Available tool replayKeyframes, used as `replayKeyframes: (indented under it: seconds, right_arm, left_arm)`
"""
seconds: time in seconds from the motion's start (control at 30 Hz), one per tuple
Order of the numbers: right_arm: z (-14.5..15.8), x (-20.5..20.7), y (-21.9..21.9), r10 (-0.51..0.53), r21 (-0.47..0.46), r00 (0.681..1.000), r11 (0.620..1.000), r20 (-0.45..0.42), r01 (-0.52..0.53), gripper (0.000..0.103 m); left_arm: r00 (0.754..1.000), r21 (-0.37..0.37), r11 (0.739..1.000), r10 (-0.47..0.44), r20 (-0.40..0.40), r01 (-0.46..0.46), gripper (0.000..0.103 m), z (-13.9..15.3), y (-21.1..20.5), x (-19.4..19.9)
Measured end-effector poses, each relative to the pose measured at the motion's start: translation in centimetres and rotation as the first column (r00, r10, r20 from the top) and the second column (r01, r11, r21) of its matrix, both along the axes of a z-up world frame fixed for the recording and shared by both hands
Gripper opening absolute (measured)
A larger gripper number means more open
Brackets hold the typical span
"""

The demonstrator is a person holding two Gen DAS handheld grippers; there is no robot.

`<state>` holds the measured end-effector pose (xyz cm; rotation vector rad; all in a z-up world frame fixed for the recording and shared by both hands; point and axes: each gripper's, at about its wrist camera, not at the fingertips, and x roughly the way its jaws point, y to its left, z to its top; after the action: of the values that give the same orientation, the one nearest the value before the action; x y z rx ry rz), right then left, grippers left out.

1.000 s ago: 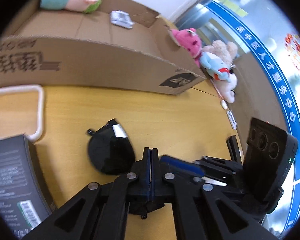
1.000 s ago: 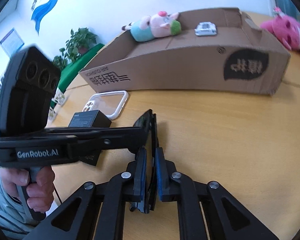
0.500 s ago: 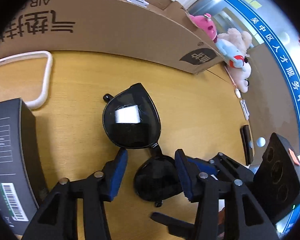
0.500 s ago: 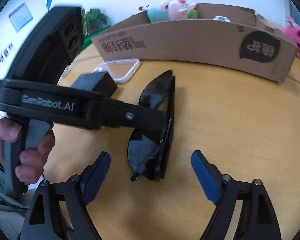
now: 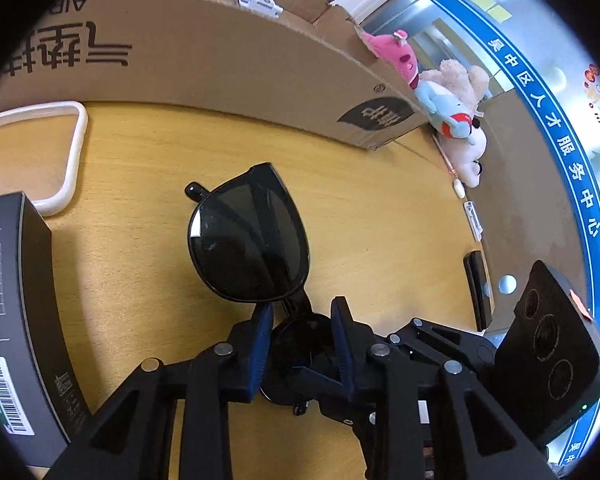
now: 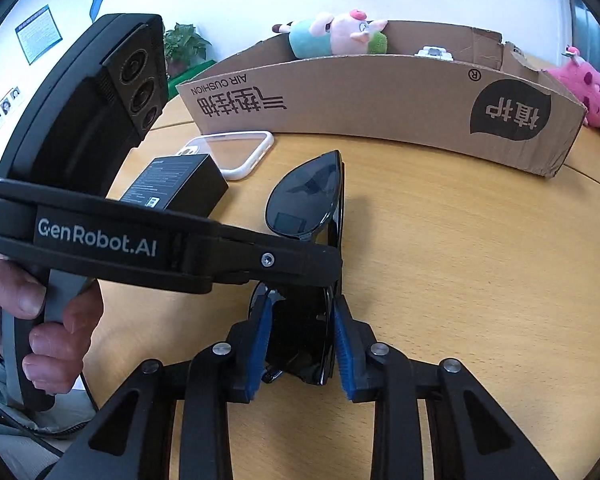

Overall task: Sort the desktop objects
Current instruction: 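Carry the sunglasses over the box with both grippers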

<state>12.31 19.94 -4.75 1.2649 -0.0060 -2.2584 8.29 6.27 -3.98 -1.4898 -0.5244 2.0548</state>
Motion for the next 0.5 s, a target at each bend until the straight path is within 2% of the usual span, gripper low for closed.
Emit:
replayKeyframes:
  seconds: [0.3, 0.5]
  right_arm:
    - [2.2, -0.7, 0.2, 0.002, -0.044, 0.999, 0.999, -0.045, -0.004, 0.025]
    - [5.1, -2.2, -0.7, 0.018, -0.049, 0.992, 0.999, -0.121, -0.024, 0.025]
  left_arm:
    - [0.996, 0.011, 1.000, 0.021, -0.086, -0.020, 0.027, 3.0, -0.7, -0.5]
    - [0.982, -0.015, 1.000, 0.015, -0.186, -0.018, 0.027, 6.9, -1.4, -2.2]
